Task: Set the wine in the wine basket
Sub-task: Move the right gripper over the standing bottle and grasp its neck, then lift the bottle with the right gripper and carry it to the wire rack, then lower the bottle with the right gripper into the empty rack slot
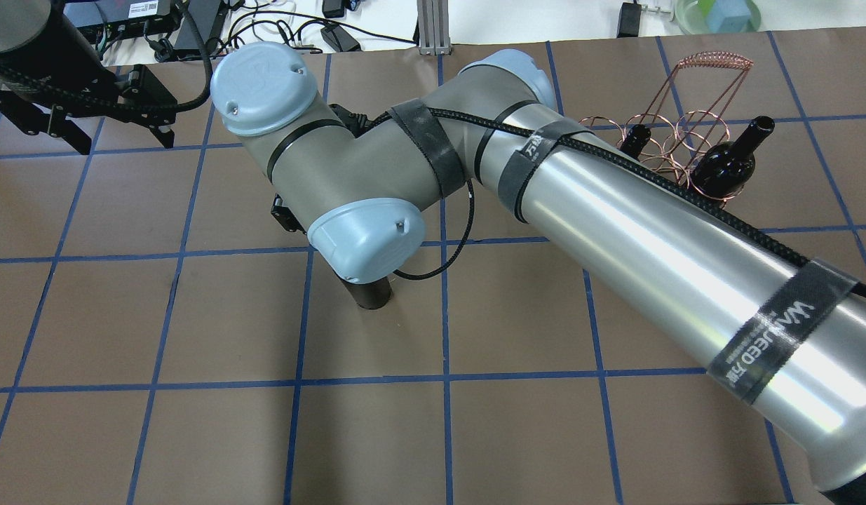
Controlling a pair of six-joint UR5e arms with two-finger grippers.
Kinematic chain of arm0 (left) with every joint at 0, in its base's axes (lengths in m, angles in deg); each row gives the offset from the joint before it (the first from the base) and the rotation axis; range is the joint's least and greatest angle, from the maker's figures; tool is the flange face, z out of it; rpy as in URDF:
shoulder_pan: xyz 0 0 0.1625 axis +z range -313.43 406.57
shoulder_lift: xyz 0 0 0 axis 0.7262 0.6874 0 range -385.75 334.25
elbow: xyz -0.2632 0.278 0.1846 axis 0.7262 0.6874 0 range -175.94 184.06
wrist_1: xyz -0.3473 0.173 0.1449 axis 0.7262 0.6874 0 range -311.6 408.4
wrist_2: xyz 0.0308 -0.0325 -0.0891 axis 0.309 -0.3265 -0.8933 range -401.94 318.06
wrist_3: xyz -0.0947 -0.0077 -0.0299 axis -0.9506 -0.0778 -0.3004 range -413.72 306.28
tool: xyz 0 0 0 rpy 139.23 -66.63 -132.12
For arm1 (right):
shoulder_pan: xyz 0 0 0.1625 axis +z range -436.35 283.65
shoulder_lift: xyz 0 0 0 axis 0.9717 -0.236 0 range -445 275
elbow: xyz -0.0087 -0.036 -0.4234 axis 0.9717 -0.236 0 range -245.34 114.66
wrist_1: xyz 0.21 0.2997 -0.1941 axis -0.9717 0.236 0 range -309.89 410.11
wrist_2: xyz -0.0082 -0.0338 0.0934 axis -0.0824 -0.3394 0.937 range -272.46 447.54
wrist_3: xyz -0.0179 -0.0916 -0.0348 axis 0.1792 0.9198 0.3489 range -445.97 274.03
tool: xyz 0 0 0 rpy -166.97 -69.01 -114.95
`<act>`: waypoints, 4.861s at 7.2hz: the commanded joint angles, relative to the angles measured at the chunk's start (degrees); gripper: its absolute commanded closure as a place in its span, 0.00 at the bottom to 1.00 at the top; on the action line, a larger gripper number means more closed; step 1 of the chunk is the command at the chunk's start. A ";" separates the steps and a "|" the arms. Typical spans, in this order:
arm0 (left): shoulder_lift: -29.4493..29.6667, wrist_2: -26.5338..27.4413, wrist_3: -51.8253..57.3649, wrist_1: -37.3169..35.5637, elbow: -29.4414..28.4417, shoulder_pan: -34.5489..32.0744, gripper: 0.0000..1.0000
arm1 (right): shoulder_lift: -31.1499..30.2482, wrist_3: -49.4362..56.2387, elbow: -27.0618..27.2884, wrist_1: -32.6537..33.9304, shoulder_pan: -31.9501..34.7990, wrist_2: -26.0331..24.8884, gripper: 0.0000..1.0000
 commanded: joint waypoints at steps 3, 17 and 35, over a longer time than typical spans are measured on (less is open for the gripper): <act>0.00 -0.09 0.00 0.00 0.00 -0.06 0.00 | -0.39 -0.47 -0.09 0.14 -0.33 0.48 1.00; 0.09 -0.97 0.00 -0.26 0.09 -0.24 0.00 | -24.55 49.33 -0.17 -26.31 -39.76 2.68 1.00; 0.18 -1.14 -0.09 -0.35 0.09 -1.03 0.00 | -8.21 56.48 -7.03 -17.61 -47.44 2.85 1.00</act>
